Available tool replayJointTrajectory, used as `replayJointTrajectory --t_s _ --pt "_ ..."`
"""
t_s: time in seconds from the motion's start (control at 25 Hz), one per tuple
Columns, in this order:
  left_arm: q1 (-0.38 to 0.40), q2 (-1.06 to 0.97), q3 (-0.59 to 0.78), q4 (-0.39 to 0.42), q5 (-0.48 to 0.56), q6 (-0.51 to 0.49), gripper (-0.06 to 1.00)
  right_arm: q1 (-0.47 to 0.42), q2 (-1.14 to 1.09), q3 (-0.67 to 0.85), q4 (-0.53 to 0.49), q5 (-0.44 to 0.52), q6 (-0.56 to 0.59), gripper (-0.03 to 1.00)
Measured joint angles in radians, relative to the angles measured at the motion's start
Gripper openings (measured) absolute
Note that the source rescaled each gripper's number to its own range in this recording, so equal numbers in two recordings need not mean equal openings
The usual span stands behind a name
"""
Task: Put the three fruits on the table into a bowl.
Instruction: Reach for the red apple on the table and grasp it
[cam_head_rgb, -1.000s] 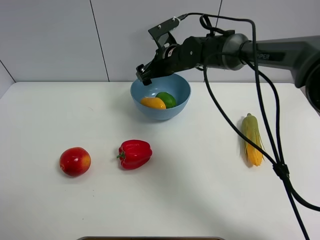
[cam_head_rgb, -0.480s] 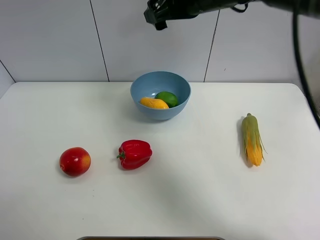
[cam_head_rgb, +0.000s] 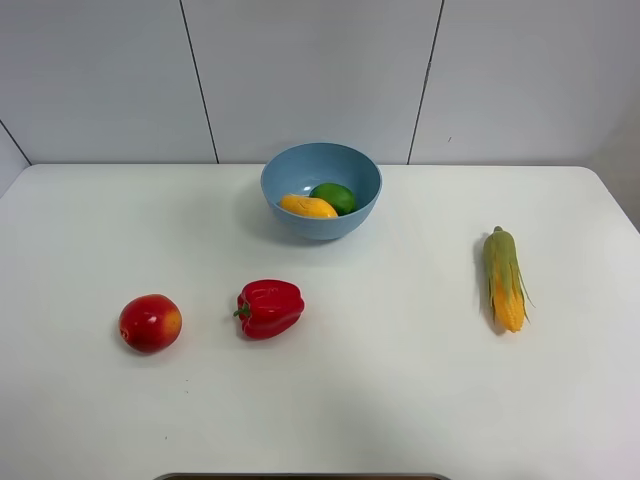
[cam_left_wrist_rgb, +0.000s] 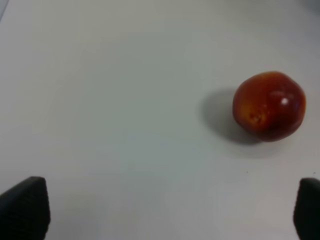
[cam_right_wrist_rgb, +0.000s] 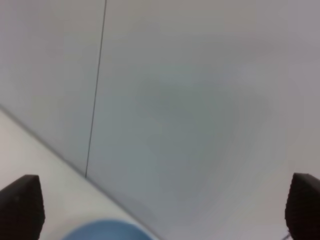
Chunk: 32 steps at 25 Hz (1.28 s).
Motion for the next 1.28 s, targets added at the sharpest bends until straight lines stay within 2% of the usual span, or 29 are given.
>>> replayJointTrajectory --t_s 0.32,0.44,0.56,0.76,0.96,1.16,1.28 --pt "0.000 0.000 0.000 0.000 0.000 0.000 1.00 0.000 -0.214 0.000 -0.214 0.118 0.047 0.93" --pt "0.000 0.000 0.000 0.000 0.000 0.000 1.00 -0.001 -0.276 -0.001 -0.265 0.163 0.073 0.93" --pt "0.000 0.000 0.000 0.000 0.000 0.000 1.00 -0.054 -0.335 -0.001 -0.271 0.192 0.086 0.93" --pt "0.000 0.000 0.000 0.000 0.000 0.000 1.00 -0.242 -0.432 -0.001 -0.279 0.229 0.087 0.93" --pt "0.000 0.000 0.000 0.000 0.000 0.000 1.00 -0.357 -0.540 -0.002 -0.263 0.284 0.087 0.93" --pt "0.000 0.000 0.000 0.000 0.000 0.000 1.00 -0.412 -0.624 -0.003 -0.202 0.336 0.088 0.93" --pt "0.000 0.000 0.000 0.000 0.000 0.000 1.00 -0.414 -0.663 -0.003 -0.168 0.414 0.105 0.93"
